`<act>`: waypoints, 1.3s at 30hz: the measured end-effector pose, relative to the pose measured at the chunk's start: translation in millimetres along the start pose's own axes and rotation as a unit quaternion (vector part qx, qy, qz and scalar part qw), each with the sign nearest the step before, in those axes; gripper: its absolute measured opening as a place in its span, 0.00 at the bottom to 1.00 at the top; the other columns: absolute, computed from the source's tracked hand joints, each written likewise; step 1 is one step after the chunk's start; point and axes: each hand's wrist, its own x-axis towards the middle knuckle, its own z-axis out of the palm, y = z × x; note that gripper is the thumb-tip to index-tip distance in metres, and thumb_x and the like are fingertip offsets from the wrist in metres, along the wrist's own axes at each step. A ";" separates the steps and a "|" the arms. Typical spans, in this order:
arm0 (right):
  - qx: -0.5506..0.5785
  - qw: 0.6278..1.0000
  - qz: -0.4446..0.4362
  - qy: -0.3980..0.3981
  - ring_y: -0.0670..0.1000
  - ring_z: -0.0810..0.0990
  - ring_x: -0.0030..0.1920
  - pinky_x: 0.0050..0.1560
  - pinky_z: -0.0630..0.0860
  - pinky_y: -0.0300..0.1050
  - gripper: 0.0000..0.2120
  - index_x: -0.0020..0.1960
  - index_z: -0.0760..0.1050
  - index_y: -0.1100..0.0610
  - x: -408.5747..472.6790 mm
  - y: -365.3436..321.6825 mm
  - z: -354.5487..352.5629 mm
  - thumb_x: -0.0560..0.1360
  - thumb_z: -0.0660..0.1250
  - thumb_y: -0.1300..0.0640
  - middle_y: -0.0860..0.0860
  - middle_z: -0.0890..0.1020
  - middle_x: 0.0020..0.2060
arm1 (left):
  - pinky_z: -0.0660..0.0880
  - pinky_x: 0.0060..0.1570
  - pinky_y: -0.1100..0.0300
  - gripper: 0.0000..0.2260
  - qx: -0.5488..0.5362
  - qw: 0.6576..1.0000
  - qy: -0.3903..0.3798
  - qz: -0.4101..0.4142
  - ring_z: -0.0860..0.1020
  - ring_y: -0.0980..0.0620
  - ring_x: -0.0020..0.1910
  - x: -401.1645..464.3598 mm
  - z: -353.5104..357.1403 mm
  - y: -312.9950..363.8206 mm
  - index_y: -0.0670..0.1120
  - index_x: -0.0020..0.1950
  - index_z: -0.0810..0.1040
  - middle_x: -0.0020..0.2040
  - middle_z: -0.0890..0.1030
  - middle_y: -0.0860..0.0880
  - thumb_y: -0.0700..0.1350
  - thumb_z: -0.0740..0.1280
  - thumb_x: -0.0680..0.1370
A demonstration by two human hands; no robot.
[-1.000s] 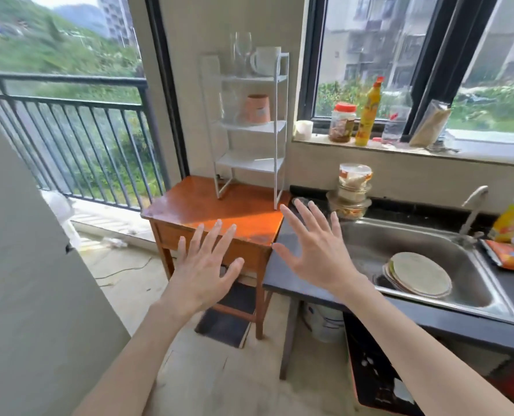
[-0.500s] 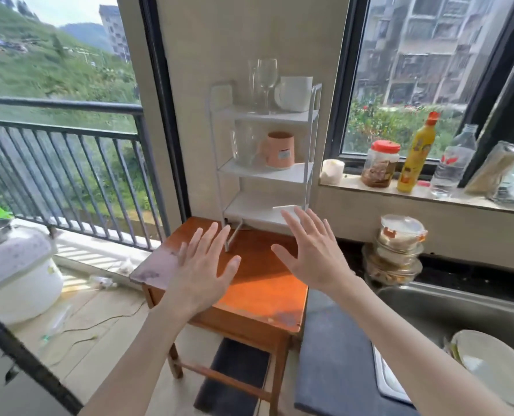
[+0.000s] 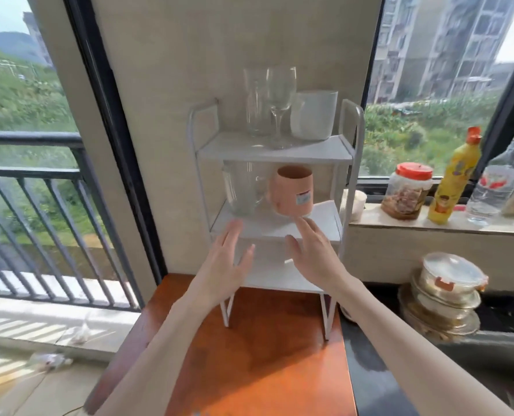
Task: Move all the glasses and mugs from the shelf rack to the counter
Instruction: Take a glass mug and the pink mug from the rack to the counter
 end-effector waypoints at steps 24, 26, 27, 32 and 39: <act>0.419 0.895 0.150 0.016 0.52 0.76 0.60 0.52 0.75 0.48 0.13 0.57 0.75 0.62 107.2 9.3 25.7 0.78 0.56 0.63 0.53 0.78 0.53 | 0.60 0.71 0.55 0.18 -0.347 0.935 -0.012 -0.071 0.69 0.51 0.67 151.3 33.6 -12.8 0.44 0.65 0.72 0.66 0.74 0.45 0.49 0.49 0.82; 0.398 0.907 0.138 0.011 0.51 0.76 0.59 0.52 0.75 0.48 0.12 0.55 0.76 0.63 106.3 9.5 24.7 0.77 0.56 0.63 0.52 0.79 0.52 | 0.62 0.68 0.57 0.17 -0.336 0.939 -0.015 -0.063 0.71 0.52 0.63 151.0 31.7 -12.9 0.45 0.59 0.74 0.61 0.76 0.47 0.50 0.49 0.82; 0.387 0.912 0.132 0.009 0.50 0.77 0.58 0.52 0.75 0.48 0.12 0.53 0.76 0.63 105.9 9.3 24.2 0.77 0.55 0.63 0.51 0.79 0.51 | 0.64 0.65 0.59 0.16 -0.331 0.942 -0.014 -0.060 0.72 0.52 0.60 150.3 30.7 -12.8 0.46 0.55 0.74 0.57 0.76 0.48 0.50 0.49 0.82; 0.361 0.921 0.143 0.043 0.49 0.76 0.46 0.48 0.78 0.46 0.10 0.42 0.76 0.57 100.3 9.3 20.9 0.77 0.57 0.61 0.51 0.77 0.41 | 0.68 0.55 0.61 0.13 -0.300 0.953 0.020 -0.040 0.76 0.51 0.51 139.1 20.8 -17.8 0.48 0.49 0.76 0.47 0.78 0.47 0.48 0.52 0.81; 0.259 0.931 0.198 0.167 0.46 0.77 0.38 0.34 0.71 0.27 0.06 0.43 0.78 0.59 102.3 6.5 26.4 0.70 0.69 0.56 0.46 0.79 0.35 | 0.67 0.40 0.69 0.15 -0.281 0.955 0.074 -0.064 0.71 0.68 0.29 128.4 9.5 -17.2 0.45 0.39 0.74 0.35 0.75 0.52 0.52 0.56 0.80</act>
